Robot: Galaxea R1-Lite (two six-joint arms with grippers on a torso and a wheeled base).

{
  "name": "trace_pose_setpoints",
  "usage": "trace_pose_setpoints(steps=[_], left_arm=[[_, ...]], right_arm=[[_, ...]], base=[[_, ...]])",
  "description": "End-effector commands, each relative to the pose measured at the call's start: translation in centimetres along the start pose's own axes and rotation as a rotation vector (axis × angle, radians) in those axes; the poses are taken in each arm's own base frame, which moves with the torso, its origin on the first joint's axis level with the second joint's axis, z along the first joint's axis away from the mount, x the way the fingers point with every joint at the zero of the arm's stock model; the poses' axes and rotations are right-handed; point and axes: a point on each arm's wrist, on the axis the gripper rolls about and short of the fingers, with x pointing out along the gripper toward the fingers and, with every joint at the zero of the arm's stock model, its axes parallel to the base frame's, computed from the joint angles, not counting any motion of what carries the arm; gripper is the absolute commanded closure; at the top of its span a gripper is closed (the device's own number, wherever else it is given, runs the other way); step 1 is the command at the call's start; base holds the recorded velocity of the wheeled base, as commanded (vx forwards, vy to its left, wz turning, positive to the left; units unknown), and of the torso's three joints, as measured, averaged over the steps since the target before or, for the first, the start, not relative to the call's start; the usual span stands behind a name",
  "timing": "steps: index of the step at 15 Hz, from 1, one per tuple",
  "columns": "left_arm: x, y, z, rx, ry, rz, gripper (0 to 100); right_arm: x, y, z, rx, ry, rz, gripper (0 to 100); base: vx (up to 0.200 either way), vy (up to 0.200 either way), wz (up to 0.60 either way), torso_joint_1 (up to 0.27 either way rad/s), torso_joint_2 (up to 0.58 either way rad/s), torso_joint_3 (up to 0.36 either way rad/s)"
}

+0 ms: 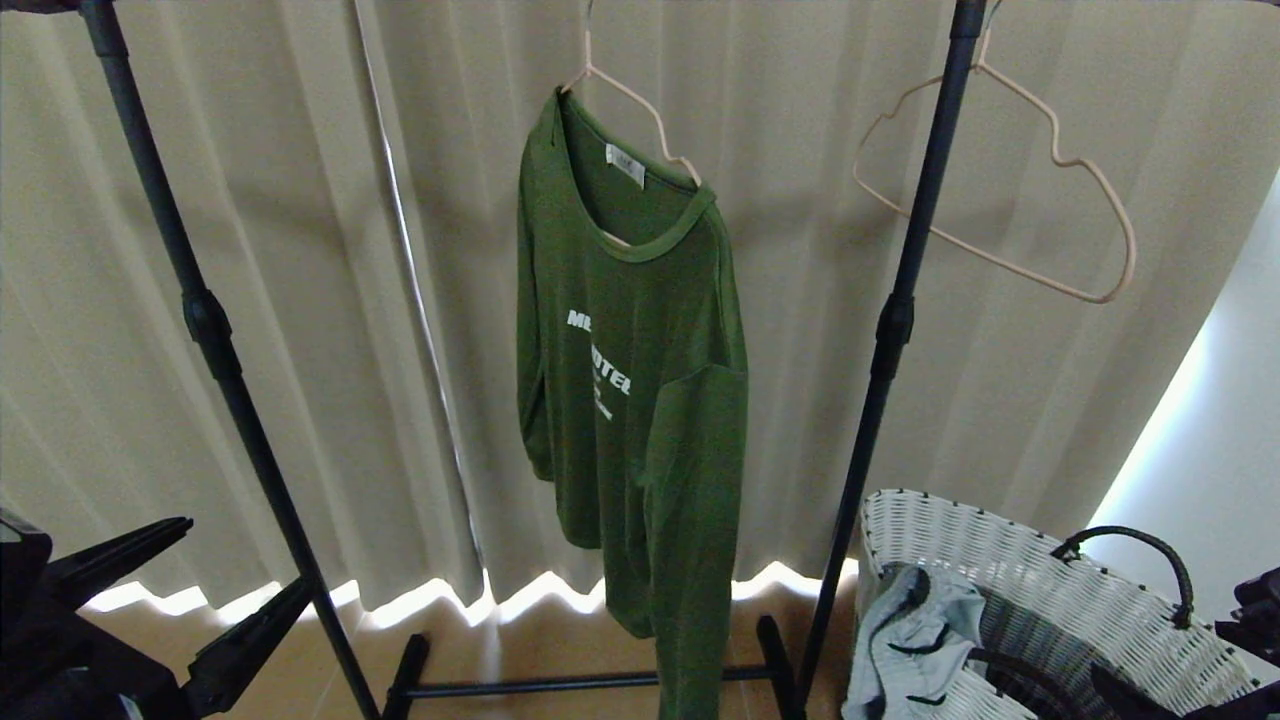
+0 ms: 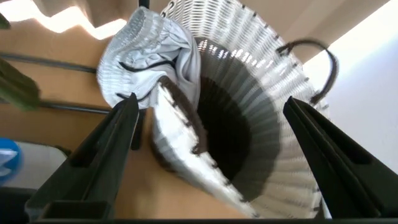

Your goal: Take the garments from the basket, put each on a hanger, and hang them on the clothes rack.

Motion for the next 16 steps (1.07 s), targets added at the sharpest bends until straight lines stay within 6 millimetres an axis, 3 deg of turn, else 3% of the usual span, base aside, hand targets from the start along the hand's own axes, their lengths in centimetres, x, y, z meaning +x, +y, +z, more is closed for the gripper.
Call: trace_pose_setpoints(steps=[1, 3, 8, 12, 16], left_arm=[[0.0, 0.0, -0.1, 0.001, 0.004, -0.002, 0], [0.0, -0.1, -0.2, 0.003, 0.006, -0.003, 0], [-0.1, -0.3, -0.3, 0.007, 0.008, -0.021, 0], [-0.1, -0.3, -0.3, 0.007, 0.008, -0.021, 0], [-0.1, -0.2, -0.2, 0.005, 0.007, -0.019, 0]], right_arm=[[0.5, 0.1, 0.2, -0.027, 0.025, 0.006, 0], [1.5, 0.3, 0.9, -0.036, 0.06, 0.013, 0], [5.8, 1.3, 3.8, -0.067, 0.172, 0.068, 0], [8.7, 3.7, 4.4, -0.149, 0.253, 0.142, 0], [10.9, 4.8, 4.9, -0.185, 0.319, 0.149, 0]], base=[[0.2, 0.0, 0.0, -0.007, -0.01, 0.007], [0.2, 0.0, 0.0, 0.002, 0.0, 0.0], [0.0, 0.0, 0.0, 0.0, 0.0, 0.0], [0.0, 0.0, 0.0, 0.0, 0.0, 0.0], [0.0, 0.0, 0.0, 0.0, 0.0, 0.0]])
